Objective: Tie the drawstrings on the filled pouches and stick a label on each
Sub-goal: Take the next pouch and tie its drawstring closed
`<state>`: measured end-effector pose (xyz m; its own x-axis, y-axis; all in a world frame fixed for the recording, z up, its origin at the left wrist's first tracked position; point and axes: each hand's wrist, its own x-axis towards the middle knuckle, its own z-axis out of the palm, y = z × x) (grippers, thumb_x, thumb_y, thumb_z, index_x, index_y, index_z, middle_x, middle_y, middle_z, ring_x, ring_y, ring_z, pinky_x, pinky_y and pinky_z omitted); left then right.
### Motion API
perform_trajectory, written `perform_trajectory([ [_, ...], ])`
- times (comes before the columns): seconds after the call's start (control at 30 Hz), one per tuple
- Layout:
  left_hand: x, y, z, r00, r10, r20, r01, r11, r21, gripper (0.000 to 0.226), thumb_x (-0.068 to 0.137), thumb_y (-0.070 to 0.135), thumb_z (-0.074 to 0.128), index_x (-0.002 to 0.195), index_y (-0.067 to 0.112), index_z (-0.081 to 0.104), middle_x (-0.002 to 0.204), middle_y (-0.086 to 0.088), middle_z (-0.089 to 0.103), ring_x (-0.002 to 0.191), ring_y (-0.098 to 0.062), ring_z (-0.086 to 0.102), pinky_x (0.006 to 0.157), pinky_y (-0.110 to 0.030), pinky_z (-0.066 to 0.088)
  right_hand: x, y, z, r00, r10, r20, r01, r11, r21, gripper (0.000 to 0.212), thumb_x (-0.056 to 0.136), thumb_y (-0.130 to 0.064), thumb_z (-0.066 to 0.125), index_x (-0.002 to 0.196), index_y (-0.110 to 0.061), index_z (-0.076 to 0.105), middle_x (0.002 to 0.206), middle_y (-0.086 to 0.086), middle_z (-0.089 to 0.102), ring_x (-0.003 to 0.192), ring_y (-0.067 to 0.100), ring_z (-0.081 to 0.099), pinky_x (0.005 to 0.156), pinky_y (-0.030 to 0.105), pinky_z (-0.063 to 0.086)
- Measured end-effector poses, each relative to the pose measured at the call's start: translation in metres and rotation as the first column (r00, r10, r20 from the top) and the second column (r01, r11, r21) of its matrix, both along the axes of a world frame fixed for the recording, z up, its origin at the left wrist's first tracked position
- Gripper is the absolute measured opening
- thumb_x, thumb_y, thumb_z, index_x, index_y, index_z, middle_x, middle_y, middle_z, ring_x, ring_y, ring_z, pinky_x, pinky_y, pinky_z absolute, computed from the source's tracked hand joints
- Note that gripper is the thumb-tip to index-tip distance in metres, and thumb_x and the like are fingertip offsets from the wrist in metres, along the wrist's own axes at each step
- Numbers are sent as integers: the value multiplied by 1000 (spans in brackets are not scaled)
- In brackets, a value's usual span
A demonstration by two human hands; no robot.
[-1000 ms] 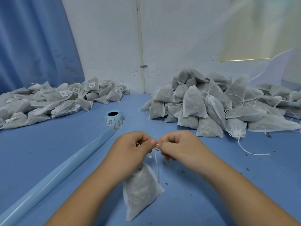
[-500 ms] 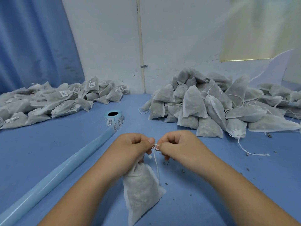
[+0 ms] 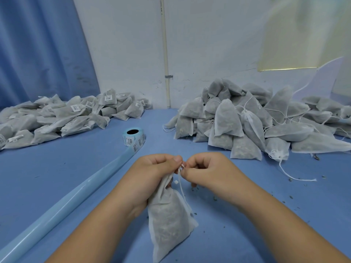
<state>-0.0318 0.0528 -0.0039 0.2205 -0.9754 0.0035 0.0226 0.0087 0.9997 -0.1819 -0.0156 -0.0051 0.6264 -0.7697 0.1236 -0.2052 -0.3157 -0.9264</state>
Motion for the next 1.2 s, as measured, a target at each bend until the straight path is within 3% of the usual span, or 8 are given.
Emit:
perform_trajectory([
  [0.2,-2,1,2,999,31,-29,-32,999,-40,18,69,33,70,69,17,78,55,6,63,46,-4,51,46,-14,42,2,-3,-1,997,20,76,-30,992,119,14,82,-27,71,74,-15,67,63,-7,62,59,4,59,59,21,42],
  [0.47,-4,2,1,998,25,-64,-28,999,-43,18,70,33,70,69,18,79,58,6,66,47,-3,57,48,-12,44,3,-3,-2,999,-26,47,20,992,127,14,79,-30,73,72,-17,70,65,-7,63,59,4,59,60,23,43],
  [0.6,-4,1,0,997,30,-68,-32,999,-32,17,67,34,70,71,20,80,58,8,66,48,-2,57,48,-13,44,5,-2,-3,988,-133,72,132,991,12,19,76,-29,75,76,-13,66,60,-6,56,54,6,51,52,20,40],
  [0.73,-2,-1,-1,995,80,-60,-81,997,-20,23,63,37,72,75,19,80,62,6,67,49,-5,50,49,-15,43,9,0,-6,976,-174,134,190,974,-123,16,75,-22,76,67,-21,62,53,-13,50,49,4,41,50,20,37],
  [0.93,-1,-2,-2,991,107,-76,-108,994,-13,15,75,27,73,74,14,79,57,5,62,49,-8,47,49,-18,43,10,3,-10,976,-179,121,216,847,-485,18,76,-13,72,69,-27,63,66,-10,52,60,4,49,57,14,40],
  [1.1,-1,-2,-4,986,163,20,-163,986,-34,21,67,36,77,73,16,79,63,-3,59,52,-12,46,53,-22,41,10,2,-12,975,-192,112,222,815,-535,17,77,-14,71,68,-27,65,64,-11,52,63,4,50,58,14,39],
  [1.2,-2,-2,-4,979,191,69,-187,980,-64,17,76,33,74,78,18,79,74,-12,59,53,-12,44,59,-27,38,10,2,-11,970,-212,121,244,811,-531,15,78,-15,71,66,-25,67,62,-10,54,65,3,51,59,13,39],
])
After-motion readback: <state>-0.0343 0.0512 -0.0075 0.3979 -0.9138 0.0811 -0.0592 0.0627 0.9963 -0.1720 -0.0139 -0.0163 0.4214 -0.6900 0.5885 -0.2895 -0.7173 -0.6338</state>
